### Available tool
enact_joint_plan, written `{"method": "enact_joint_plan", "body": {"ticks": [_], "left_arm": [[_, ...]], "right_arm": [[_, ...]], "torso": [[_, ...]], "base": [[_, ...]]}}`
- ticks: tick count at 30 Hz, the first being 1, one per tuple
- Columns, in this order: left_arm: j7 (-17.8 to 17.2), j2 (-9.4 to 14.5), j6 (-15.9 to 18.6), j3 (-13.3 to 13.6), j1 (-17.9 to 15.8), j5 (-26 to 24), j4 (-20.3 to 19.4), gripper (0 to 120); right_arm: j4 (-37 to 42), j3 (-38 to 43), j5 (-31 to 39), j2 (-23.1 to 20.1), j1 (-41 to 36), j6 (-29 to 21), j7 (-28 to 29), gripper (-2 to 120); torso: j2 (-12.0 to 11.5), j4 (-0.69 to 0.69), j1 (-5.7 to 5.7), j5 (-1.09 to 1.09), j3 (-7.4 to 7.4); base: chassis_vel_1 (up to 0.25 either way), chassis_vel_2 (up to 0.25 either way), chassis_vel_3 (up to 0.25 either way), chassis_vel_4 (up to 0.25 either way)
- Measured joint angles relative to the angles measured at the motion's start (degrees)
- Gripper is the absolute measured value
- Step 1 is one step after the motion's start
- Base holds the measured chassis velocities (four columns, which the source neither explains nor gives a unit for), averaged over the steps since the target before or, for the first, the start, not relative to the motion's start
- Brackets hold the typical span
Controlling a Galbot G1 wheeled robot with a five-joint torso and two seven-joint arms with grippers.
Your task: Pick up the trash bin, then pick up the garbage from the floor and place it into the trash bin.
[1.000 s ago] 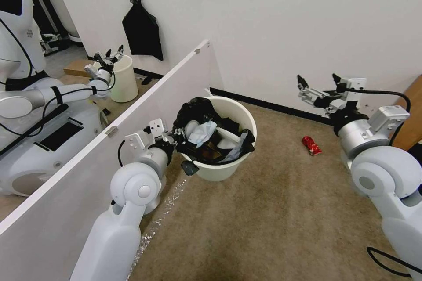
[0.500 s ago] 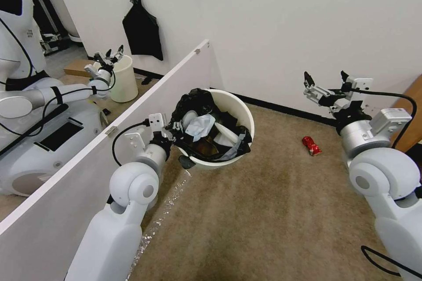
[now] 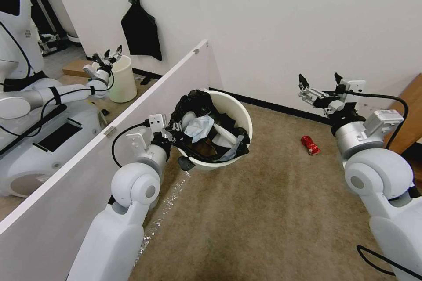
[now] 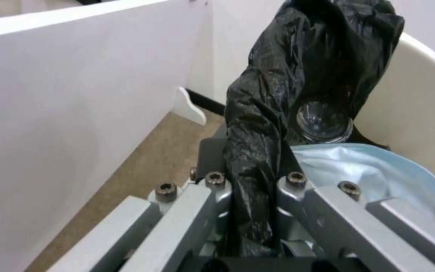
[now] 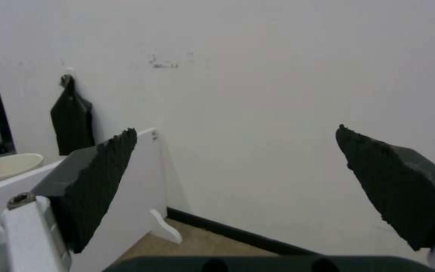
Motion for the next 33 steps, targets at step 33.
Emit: {"method": "enact_joint_plan", "body": {"ticks": [33], "left_arm": [[-2.12, -0.48, 1.31, 0.07, -1.33, -5.24, -1.10, 4]], "right_arm": [[-3.92, -0.38, -1.20, 0.51, 0.87, 1.92, -0.77, 100]], "torso": [[0.00, 0.03, 0.00, 0.00, 0.00]], "base": [[0.000, 0.000, 0.000, 0.000]]}}
